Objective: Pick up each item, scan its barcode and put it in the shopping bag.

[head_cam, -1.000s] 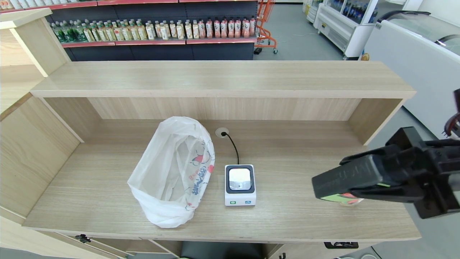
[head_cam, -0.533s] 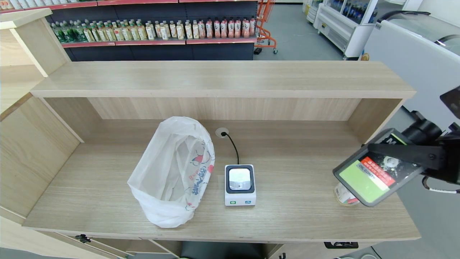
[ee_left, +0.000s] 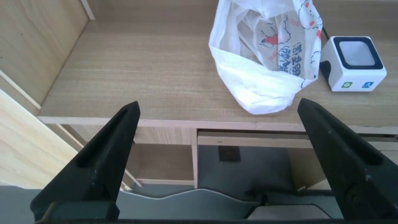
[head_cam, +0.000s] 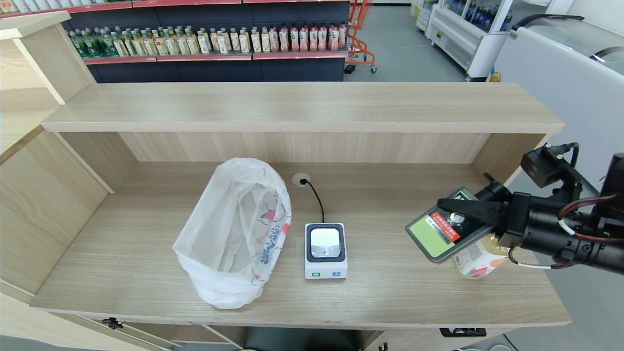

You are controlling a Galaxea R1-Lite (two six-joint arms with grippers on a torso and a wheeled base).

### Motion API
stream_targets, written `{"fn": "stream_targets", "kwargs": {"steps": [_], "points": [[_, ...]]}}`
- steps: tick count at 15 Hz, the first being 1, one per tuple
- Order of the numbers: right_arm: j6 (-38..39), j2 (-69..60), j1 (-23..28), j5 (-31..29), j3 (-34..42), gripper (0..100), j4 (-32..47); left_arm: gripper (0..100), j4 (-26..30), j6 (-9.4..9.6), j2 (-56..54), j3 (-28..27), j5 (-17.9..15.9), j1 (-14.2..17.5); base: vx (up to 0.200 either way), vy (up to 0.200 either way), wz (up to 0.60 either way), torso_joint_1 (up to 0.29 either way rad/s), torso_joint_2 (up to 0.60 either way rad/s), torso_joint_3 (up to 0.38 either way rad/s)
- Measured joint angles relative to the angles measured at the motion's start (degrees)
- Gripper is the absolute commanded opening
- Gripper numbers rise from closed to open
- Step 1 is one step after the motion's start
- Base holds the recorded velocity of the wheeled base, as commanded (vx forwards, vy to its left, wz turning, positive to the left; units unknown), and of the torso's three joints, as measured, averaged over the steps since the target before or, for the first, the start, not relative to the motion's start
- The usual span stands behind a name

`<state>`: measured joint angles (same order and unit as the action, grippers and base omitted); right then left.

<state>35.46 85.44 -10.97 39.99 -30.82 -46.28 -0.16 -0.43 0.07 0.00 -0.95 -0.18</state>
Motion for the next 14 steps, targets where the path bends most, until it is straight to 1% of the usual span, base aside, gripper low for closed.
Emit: {"fn": "stream_targets", "kwargs": {"steps": [2, 6, 9, 11, 13, 14], "points": [[-0.1, 1.44, -1.87, -2.79, -0.22, 0, 0.0, 100, 0.0, 0.0, 0.0, 0.0, -0.02, 0.0, 0.0, 0.0, 0.0, 0.0, 0.0, 0.0], [-0.22, 3.19, -3.39, -3.25, -0.22, 0, 0.02, 100, 0.0, -0.01, 0.0, 0.0, 0.0, 0.0, 0.0, 0.0, 0.0, 0.0, 0.0, 0.0], [-0.71, 4.28, -3.91, -3.28, -0.33, 0, 0.13, 100, 0.02, -0.04, 0.0, 0.0, 0.02, 0.0, 0.0, 0.2, 0.0, -0.007, 0.0, 0.002], [-2.35, 5.01, -4.01, -3.73, -0.88, 0, 0.13, 100, 0.02, -0.15, 0.0, 0.0, 0.05, 0.0, 0.0, 0.2, 0.0, 0.015, 0.01, -0.002], [-3.0, 5.66, -4.84, -5.69, -1.21, 0, 0.02, 100, 0.02, -0.11, 0.0, 0.0, 0.06, -0.02, 0.0, 0.2, 0.0, -0.003, 0.0, 0.0], [-3.11, 6.01, -5.25, -7.61, -1.21, 0, 0.02, 100, 0.0, -0.12, 0.0, 0.0, 0.06, 0.02, 0.0, 0.2, 0.0, -0.012, 0.0, 0.007]]}}
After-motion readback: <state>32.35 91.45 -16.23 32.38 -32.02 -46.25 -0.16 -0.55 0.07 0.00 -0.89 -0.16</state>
